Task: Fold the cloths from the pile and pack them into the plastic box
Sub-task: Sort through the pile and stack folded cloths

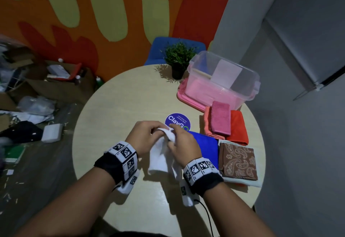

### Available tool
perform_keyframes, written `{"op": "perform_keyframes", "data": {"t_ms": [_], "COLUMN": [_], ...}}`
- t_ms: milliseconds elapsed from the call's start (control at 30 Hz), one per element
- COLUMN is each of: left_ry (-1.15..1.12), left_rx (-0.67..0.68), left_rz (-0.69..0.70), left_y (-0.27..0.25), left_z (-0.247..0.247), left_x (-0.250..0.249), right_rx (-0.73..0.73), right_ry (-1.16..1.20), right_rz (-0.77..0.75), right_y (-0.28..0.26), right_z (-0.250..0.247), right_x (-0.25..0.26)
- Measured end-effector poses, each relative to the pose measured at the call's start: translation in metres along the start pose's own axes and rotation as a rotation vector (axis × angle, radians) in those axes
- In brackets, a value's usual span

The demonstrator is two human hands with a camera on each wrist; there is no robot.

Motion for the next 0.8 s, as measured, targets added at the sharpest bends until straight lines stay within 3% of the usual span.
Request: {"op": "perform_keyframes", "data": {"t_ms": [200,400,567,700,800], "left_ry": [-0.044,-0.082,-0.124,-0.156,-0.152], "left_rx": [-0.186,-0.273,-0.099,-0.056,-0.017], "left_rz": [-0.023,-0.058,-0.155,-0.215,-0.265], "left_y": [0.006,0.002,-0.009,-0.021,-0.025], "left_z": [-0.056,-0.076,-0.078,-0.076,-0.065], "left_x": [-0.006,0.016,0.044,0.065,0.081], "right_rx": [-0.247,-0.268,-0.155,-0.14,-0.133], "right_ry": [-0.01,0.255,0.399,0.596,0.533], "right_rz": [-0.053,-0.118,-0.016,0.041,0.114], "right_y": [0.003,-0.002,-0.02,-0.033,-0.032], "right_z": [-0.039,-0.047,-0.018,-0.008,0.004], "right_x": [0.0,0.002,-0.014,-0.02,-0.027]}}
Point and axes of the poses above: each hand's wrist, its own y-axis towards the middle knuckle, its own z-axis out of the palm, x = y × z, the point moved 1 cm from there along y, towards the middle knuckle, and after that the axes turned 8 degrees about -z, right-handed, at the moved point
